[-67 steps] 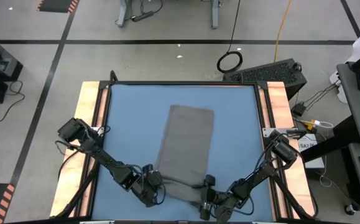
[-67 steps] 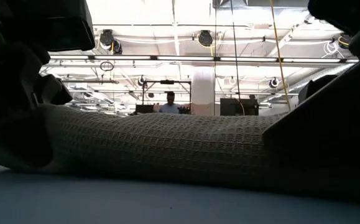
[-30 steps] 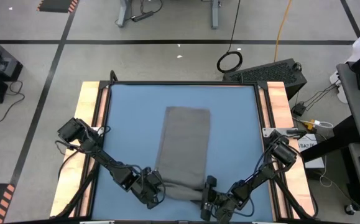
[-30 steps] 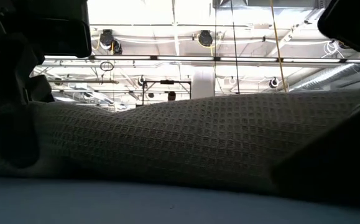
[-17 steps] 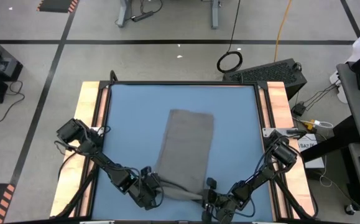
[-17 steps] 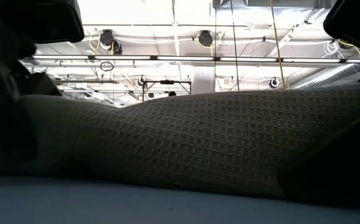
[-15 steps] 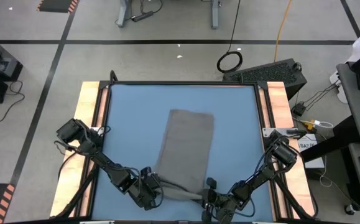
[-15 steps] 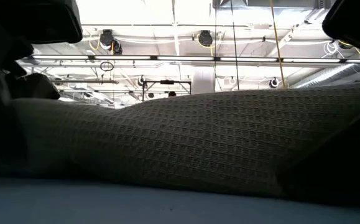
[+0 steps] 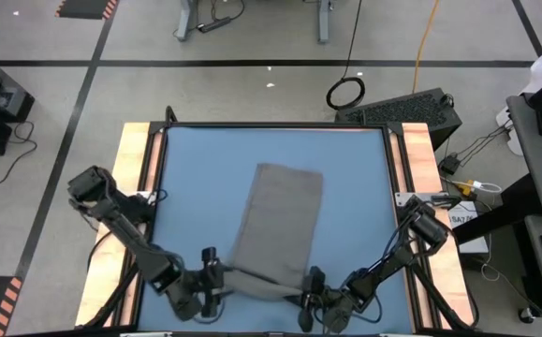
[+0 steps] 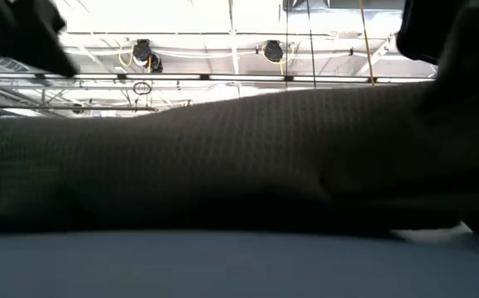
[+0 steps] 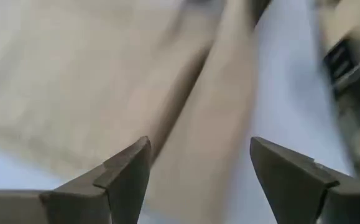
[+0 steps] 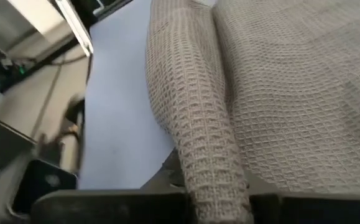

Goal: Roll towel
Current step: Roll the gray towel

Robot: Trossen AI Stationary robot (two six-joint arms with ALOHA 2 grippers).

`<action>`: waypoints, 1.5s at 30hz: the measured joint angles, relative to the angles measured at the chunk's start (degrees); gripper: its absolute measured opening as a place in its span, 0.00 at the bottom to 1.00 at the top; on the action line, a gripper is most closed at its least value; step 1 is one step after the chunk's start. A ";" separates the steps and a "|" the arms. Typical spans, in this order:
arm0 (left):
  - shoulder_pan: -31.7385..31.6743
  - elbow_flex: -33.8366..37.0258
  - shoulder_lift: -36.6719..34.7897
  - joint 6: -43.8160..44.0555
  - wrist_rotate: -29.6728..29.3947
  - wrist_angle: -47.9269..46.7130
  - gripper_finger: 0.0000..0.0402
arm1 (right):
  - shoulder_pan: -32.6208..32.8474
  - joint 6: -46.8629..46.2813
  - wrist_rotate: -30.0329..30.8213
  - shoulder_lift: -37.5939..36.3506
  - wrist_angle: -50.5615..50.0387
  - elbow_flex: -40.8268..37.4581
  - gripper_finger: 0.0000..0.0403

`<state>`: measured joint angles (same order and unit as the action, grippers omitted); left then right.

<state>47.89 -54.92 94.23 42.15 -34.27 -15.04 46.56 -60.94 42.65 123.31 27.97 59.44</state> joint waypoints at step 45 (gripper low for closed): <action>-6.20 -0.05 17.11 -18.55 15.09 21.05 0.05 | -2.07 0.44 -9.41 -5.73 -5.68 -0.07 0.23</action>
<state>41.69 -54.97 111.33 23.60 -19.18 6.01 44.49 -60.50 33.24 117.58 22.29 59.37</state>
